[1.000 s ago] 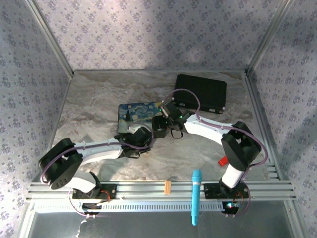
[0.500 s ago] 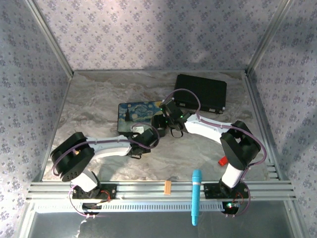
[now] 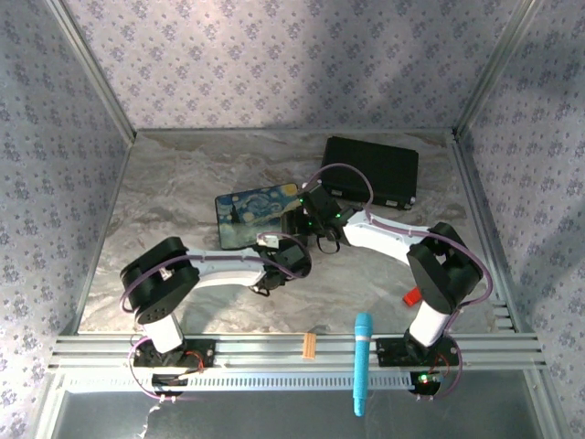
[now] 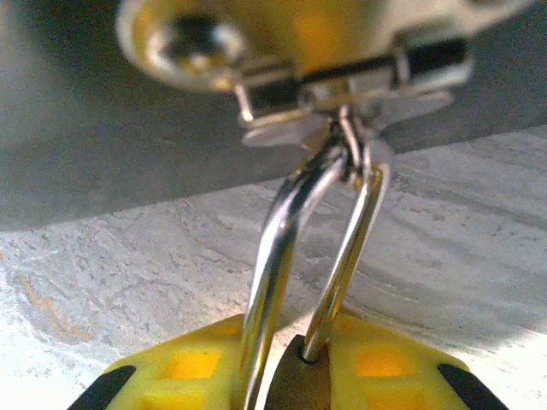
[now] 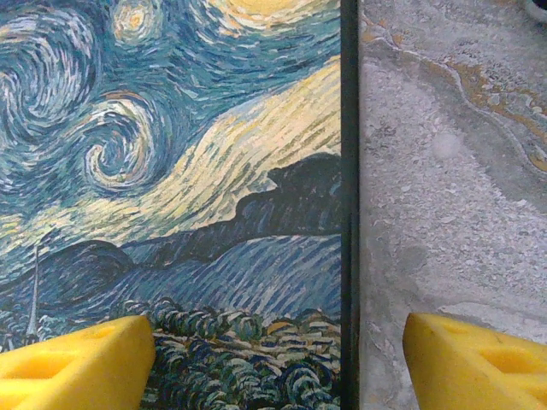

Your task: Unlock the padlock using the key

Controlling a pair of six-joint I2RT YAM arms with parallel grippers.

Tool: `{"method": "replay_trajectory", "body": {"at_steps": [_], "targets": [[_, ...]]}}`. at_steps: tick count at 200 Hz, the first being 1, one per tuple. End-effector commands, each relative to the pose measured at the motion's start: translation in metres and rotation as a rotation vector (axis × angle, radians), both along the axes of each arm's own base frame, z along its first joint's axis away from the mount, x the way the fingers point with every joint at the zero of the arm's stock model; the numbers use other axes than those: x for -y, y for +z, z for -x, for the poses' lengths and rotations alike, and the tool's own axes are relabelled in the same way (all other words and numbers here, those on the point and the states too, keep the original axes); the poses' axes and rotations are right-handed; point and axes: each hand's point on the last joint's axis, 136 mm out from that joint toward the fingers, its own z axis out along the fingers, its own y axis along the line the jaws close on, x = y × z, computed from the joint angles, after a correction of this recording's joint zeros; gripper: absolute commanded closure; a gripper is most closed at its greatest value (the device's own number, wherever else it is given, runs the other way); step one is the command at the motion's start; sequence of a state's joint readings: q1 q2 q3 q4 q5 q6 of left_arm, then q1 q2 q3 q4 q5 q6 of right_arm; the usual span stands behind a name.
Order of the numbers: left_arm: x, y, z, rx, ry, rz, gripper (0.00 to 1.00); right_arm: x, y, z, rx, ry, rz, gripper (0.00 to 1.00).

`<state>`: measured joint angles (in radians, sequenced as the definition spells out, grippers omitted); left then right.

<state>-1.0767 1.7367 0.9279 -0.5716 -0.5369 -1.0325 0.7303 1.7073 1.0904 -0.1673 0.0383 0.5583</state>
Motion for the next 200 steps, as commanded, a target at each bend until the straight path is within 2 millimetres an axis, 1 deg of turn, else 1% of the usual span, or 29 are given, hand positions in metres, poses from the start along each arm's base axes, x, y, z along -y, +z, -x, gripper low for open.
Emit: {"method": "replay_trajectory", "body": {"at_steps": [1, 25, 45, 65, 76, 84, 101, 120, 127, 137, 159, 182, 200], "targets": [[-0.058, -0.018, 0.031, -0.132, -0.033, -0.325, 0.77, 0.026, -0.047, 0.028, -0.139, 0.007, 0.142, 0.23], [-0.054, -0.014, 0.029, -0.118, -0.038, -0.362, 0.69, 0.025, -0.047, 0.027, -0.144, 0.006, 0.137, 0.23], [-0.048, -0.016, 0.03, -0.117, -0.05, -0.338, 0.68, 0.024, -0.045, 0.027, -0.136, 0.009, 0.133, 0.23], [-0.043, -0.01, 0.033, -0.11, -0.061, -0.353, 0.69, 0.024, -0.046, 0.028, -0.14, 0.009, 0.136, 0.23], [-0.041, -0.009, 0.036, -0.11, -0.064, -0.359, 0.74, 0.025, -0.047, 0.028, -0.14, 0.008, 0.136, 0.23], [-0.04, -0.009, 0.037, -0.108, -0.064, -0.361, 0.76, 0.025, -0.047, 0.028, -0.14, 0.007, 0.136, 0.23], [-0.046, -0.008, 0.039, -0.112, -0.059, -0.392, 0.77, 0.025, -0.046, 0.028, -0.139, 0.009, 0.134, 0.23], [-0.064, -0.002, 0.035, -0.102, -0.036, -0.462, 0.83, 0.024, -0.044, 0.028, -0.136, 0.009, 0.127, 0.23], [-0.069, 0.0, 0.033, -0.097, -0.033, -0.481, 0.83, 0.023, -0.044, 0.028, -0.135, 0.01, 0.124, 0.23], [-0.07, 0.002, 0.031, -0.089, -0.036, -0.491, 0.83, 0.023, -0.044, 0.028, -0.135, 0.01, 0.123, 0.23], [-0.062, 0.002, 0.029, -0.088, -0.061, -0.487, 0.82, 0.022, -0.044, 0.027, -0.137, 0.011, 0.119, 0.23], [-0.049, -0.006, 0.032, -0.107, -0.095, -0.449, 0.71, 0.021, -0.043, 0.028, -0.135, 0.014, 0.113, 0.23], [-0.04, -0.004, 0.035, -0.094, -0.115, -0.42, 0.7, 0.021, -0.038, 0.027, -0.121, 0.014, 0.103, 0.23]]}}
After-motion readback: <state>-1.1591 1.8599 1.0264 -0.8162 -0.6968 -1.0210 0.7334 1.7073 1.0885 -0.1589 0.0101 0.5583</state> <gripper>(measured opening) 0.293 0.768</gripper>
